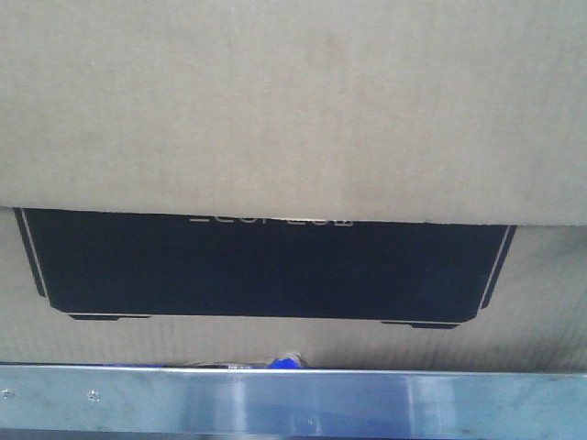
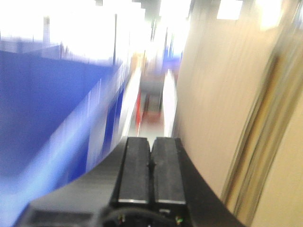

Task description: Grab box from left shelf to table start

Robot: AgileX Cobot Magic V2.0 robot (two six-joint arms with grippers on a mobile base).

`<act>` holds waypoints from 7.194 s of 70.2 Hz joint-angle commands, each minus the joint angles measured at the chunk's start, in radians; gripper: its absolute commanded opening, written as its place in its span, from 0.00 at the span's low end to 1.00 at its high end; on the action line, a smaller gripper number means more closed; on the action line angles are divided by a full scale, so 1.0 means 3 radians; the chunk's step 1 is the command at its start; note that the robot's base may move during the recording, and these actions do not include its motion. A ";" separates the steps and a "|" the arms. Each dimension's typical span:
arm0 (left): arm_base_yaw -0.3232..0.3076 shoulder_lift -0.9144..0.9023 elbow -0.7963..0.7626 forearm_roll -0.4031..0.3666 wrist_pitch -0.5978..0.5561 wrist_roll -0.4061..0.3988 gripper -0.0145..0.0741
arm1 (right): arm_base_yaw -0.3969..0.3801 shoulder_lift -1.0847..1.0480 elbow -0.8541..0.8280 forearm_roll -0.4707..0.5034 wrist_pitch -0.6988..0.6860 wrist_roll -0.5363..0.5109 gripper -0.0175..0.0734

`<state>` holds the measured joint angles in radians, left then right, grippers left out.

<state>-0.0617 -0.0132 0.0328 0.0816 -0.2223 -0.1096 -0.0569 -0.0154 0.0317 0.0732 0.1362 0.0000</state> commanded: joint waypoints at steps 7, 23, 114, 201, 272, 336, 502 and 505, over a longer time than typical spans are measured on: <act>0.0010 -0.0041 -0.0241 -0.0146 -0.0341 -0.0011 0.05 | -0.0005 -0.0016 0.0009 -0.0023 -0.0295 0.0000 0.25; 0.0010 0.0250 -0.1310 -0.0170 0.1352 -0.0011 0.06 | -0.0005 -0.0016 0.0009 -0.0023 -0.0298 0.0000 0.25; -0.1013 0.3683 -0.4774 0.0143 0.4650 -0.0475 0.52 | -0.0008 -0.0016 0.0009 -0.0023 -0.0412 0.0000 0.25; -0.1007 0.4013 -0.4781 0.0157 0.4762 -0.0476 0.52 | 0.0334 0.2743 -0.3869 0.0343 0.2726 -0.0293 0.87; -0.1007 0.3904 -0.4774 0.0148 0.4743 -0.0476 0.06 | 0.0334 0.3860 -0.4129 0.0081 0.2748 -0.0301 0.25; -0.1007 0.1328 -0.3255 -0.0074 0.3659 -0.0321 0.06 | 0.0334 0.1072 -0.3085 0.0370 0.2598 -0.0275 0.25; -0.1007 0.0928 -0.2627 -0.0068 0.3522 -0.0112 0.06 | 0.0334 0.0655 -0.3085 0.0382 0.2472 -0.0275 0.25; -0.1007 0.0928 -0.2591 -0.0068 0.3522 -0.0112 0.06 | 0.0334 0.0655 -0.3085 0.0382 0.2472 -0.0275 0.25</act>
<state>-0.3644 0.2588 -0.7337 -0.0205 0.9484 -0.1511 0.0428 0.1631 -0.8631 0.2245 1.0269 -0.0674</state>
